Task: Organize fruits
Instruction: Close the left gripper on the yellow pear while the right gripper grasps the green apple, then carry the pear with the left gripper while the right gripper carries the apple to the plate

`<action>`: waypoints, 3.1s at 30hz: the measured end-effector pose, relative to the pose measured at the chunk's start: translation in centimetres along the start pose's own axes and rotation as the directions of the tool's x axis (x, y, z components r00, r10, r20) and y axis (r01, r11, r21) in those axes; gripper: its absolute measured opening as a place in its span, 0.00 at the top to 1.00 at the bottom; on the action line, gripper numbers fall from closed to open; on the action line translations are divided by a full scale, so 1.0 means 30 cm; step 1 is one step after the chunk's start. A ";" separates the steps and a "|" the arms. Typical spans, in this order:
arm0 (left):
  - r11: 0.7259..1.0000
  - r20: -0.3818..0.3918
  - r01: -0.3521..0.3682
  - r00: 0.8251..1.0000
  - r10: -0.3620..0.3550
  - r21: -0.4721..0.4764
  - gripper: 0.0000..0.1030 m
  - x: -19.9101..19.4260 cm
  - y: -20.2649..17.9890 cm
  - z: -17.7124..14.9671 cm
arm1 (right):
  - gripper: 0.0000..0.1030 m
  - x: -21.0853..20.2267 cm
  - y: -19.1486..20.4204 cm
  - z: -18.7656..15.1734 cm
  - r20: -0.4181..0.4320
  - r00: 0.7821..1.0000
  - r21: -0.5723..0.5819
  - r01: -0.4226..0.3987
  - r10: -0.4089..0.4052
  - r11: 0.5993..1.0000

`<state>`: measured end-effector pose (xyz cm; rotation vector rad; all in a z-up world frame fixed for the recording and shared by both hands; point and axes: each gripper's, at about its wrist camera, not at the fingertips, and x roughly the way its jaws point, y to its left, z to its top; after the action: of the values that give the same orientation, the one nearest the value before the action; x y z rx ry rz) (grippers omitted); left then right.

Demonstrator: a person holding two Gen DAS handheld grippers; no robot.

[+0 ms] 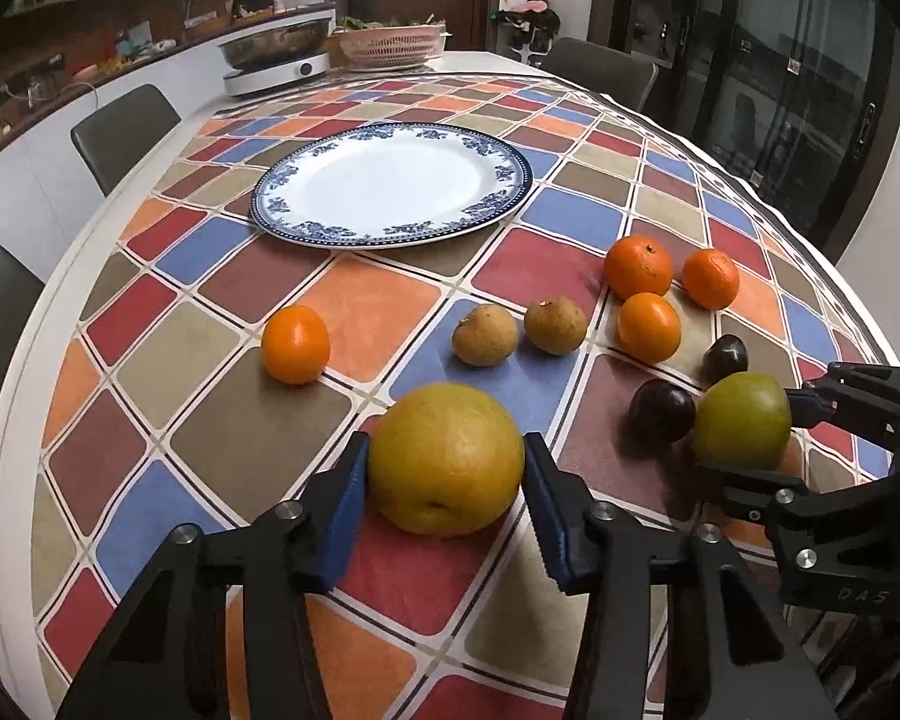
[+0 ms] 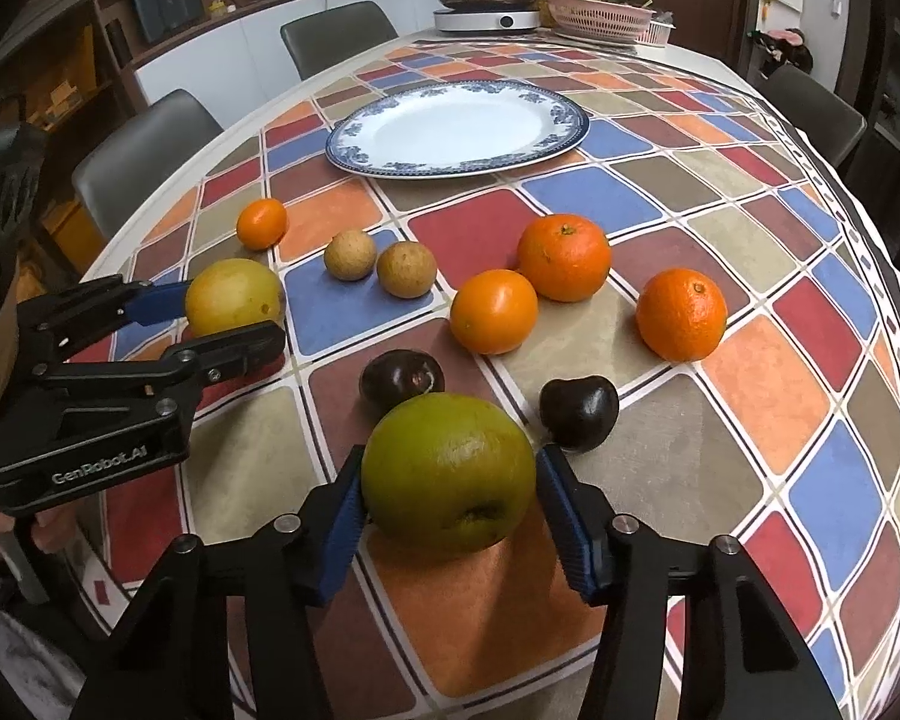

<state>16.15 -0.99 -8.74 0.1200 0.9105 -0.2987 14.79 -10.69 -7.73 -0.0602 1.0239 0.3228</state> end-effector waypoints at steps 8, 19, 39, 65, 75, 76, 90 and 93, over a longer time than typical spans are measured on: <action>1.000 -0.001 -0.009 1.000 0.009 0.005 0.53 -0.003 0.000 0.000 | 0.51 -0.003 0.000 -0.003 0.006 1.000 0.002 -0.011 0.011 1.000; 1.000 0.037 -0.017 0.999 0.017 -0.014 0.53 -0.069 -0.012 0.016 | 0.51 -0.048 0.012 0.005 0.054 0.999 -0.017 -0.006 0.007 1.000; 0.998 0.134 -0.039 0.990 0.046 -0.058 0.53 -0.207 0.022 0.139 | 0.51 -0.187 0.014 0.205 0.208 0.975 -0.048 -0.069 0.078 0.996; 0.998 0.174 -0.067 0.983 0.067 -0.005 0.53 -0.129 0.152 0.462 | 0.51 -0.125 -0.051 0.614 0.240 0.967 -0.118 -0.059 0.086 0.991; 0.999 0.143 -0.046 0.989 0.042 0.020 0.53 -0.011 0.228 0.588 | 0.51 0.006 -0.080 0.755 0.175 0.979 -0.152 -0.076 0.102 0.986; 0.999 0.135 -0.036 0.990 0.033 0.019 0.53 0.010 0.240 0.603 | 0.51 0.025 -0.082 0.768 0.167 0.981 -0.158 -0.076 0.102 0.985; 1.000 0.026 0.017 1.000 -0.017 0.000 0.53 0.289 0.348 0.710 | 0.51 0.311 -0.145 0.913 0.006 0.996 -0.138 -0.089 0.091 0.986; 1.000 -0.003 0.024 1.000 -0.024 -0.006 0.53 0.345 0.360 0.719 | 0.51 0.362 -0.161 0.927 -0.027 0.995 -0.131 -0.094 0.091 0.987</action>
<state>41.78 2.26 -4.04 0.1038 0.9159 -0.3181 44.44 -7.16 -2.87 -0.1356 1.0270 0.4752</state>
